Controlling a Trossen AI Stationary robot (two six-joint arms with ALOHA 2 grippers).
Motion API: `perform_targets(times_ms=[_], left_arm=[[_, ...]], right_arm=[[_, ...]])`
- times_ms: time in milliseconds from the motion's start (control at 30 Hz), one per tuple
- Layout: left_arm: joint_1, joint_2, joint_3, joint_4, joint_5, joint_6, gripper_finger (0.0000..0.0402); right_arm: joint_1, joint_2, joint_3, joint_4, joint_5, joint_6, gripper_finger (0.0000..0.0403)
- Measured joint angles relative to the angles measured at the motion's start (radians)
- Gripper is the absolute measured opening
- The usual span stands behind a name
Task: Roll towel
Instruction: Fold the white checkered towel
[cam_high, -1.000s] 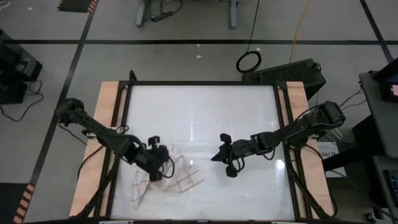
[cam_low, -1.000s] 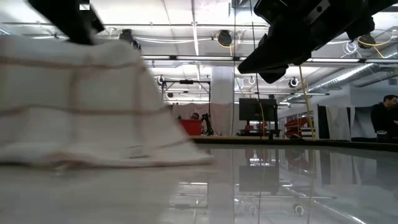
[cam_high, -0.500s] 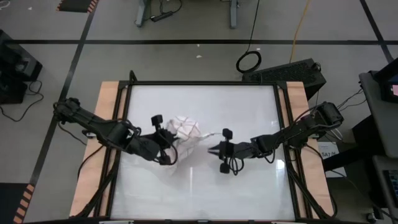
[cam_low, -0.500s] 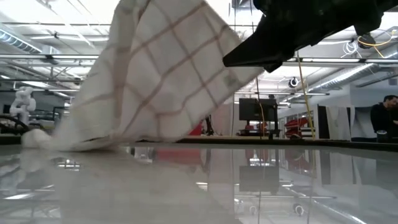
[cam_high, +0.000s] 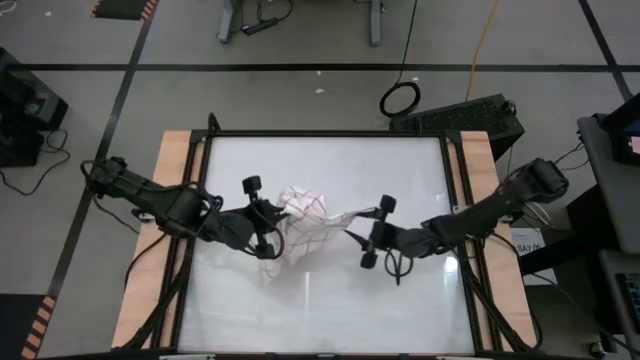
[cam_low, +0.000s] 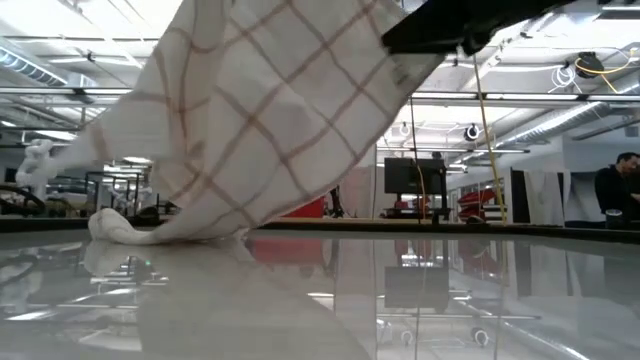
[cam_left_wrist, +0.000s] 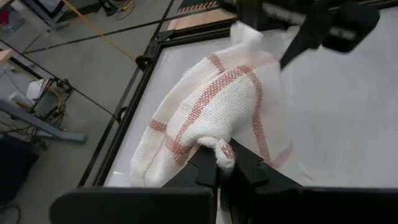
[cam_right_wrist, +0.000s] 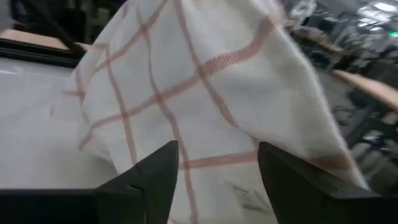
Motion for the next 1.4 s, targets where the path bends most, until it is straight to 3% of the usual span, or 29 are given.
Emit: perform_targets(times_ms=[167, 467, 600, 667, 800, 1000, 1200, 1400], left_arm=[[0.015, 0.0, 0.0, -0.015, 0.0, -0.005, 0.0018], [0.019, 0.001, 0.0, -0.016, 0.033, -0.007, 0.0019], [0.019, 0.001, 0.0, -0.013, 0.059, -0.007, 0.0019], [0.019, 0.001, 0.0, -0.01, 0.064, -0.007, 0.0019], [0.019, 0.001, 0.0, -0.011, 0.066, -0.008, 0.0019], [0.02, 0.001, 0.0, -0.019, 0.051, -0.008, 0.0019], [0.02, 0.001, 0.0, -0.011, 0.016, -0.049, 0.0044], [0.02, 0.001, 0.0, -0.001, 0.011, -0.088, 0.0156]], right_arm=[[0.044, -0.074, 0.0, -0.107, 0.095, 0.008, 0.0223], [0.044, -0.088, 0.0, -0.173, 0.095, 0.092, 0.0213], [-0.004, -0.055, 0.0, -0.171, 0.074, 0.139, 0.0223], [-0.03, -0.037, 0.0, -0.171, -0.019, 0.151, 0.0222], [-0.053, 0.001, 0.0, -0.173, -0.141, 0.183, 0.0174], [-0.033, 0.006, 0.0, -0.228, -0.149, 0.172, 0.0018], [-0.023, -0.044, 0.0, -0.241, -0.149, 0.13, 0.0004], [-0.024, -0.154, 0.0, -0.322, -0.148, 0.148, 0.0002]])
